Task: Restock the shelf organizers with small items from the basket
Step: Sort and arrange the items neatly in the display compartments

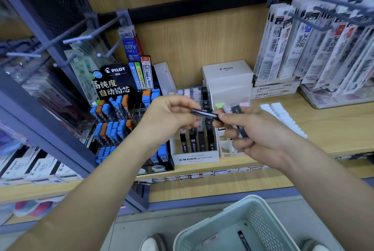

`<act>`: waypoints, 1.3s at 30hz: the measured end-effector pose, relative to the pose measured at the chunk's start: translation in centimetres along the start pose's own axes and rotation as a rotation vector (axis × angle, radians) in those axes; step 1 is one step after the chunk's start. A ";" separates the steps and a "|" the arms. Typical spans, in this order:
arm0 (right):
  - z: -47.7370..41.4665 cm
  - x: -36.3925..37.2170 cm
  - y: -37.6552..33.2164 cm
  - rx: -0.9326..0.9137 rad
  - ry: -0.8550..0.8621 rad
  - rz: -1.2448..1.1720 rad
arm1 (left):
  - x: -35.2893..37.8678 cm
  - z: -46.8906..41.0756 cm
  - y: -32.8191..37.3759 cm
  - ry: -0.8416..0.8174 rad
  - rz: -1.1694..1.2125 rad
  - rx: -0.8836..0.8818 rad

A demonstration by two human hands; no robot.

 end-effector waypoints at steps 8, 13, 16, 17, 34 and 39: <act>-0.4 -0.3 -0.8 -0.180 0.104 0.218 | 1.6 0.5 -0.1 -0.148 -0.290 0.030; -0.5 0.4 -0.4 -0.113 0.061 0.150 | 1.6 0.4 0.2 -0.160 -0.313 0.049; -0.8 -0.4 -0.2 -0.038 0.074 0.042 | -0.8 -0.3 0.4 -0.060 -0.420 0.093; -0.9 -0.6 -0.2 -0.025 0.072 -0.001 | -1.6 -0.5 0.3 -0.018 -0.451 0.100; -0.6 -1.3 -0.6 -0.054 0.029 -0.062 | -0.2 -1.5 -3.7 -0.059 -1.137 0.203; -0.7 -1.2 -0.6 -0.060 0.023 -0.008 | 0.7 -1.6 -3.8 -0.096 -1.313 0.235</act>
Point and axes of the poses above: each hand's wrist, its own z-axis away from the middle knuckle, its own x-axis out of the palm, y = z × x, the point moved 8 cm from there along -z, towards the middle knuckle, and after that the axes turned 4 degrees about x, right-handed, at the moved point
